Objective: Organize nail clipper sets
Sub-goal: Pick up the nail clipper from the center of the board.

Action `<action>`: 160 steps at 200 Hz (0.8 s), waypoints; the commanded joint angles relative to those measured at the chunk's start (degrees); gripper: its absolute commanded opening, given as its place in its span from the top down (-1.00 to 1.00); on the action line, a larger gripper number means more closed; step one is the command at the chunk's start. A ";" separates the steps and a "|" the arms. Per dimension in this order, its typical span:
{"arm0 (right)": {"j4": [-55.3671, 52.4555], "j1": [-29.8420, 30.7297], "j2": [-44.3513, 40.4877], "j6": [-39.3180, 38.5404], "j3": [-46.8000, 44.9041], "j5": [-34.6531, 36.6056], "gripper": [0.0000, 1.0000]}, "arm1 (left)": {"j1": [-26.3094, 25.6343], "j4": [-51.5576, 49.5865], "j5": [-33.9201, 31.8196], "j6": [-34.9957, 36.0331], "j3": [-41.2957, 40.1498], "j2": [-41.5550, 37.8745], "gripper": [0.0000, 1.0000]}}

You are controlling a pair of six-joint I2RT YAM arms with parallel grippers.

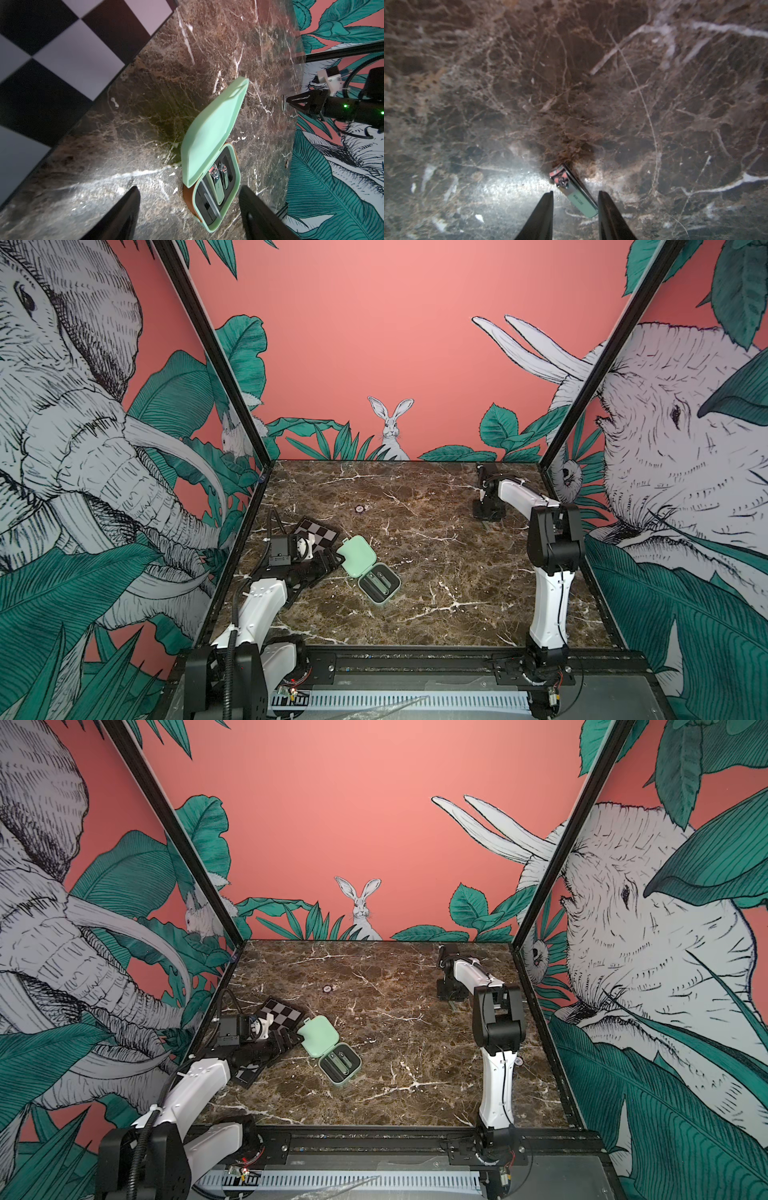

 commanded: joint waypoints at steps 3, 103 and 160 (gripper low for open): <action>-2.43 -0.32 1.72 -1.10 2.16 -0.67 0.26 | 0.26 0.23 0.12 0.17 1.30 0.42 -0.55; -2.74 -1.68 3.72 -1.96 3.80 -4.86 0.68 | 0.25 0.59 -0.08 0.07 1.41 1.34 -0.55; 1.39 2.80 -5.04 -1.45 -4.43 -8.24 0.84 | 0.17 1.34 -0.02 0.16 1.50 2.00 -0.55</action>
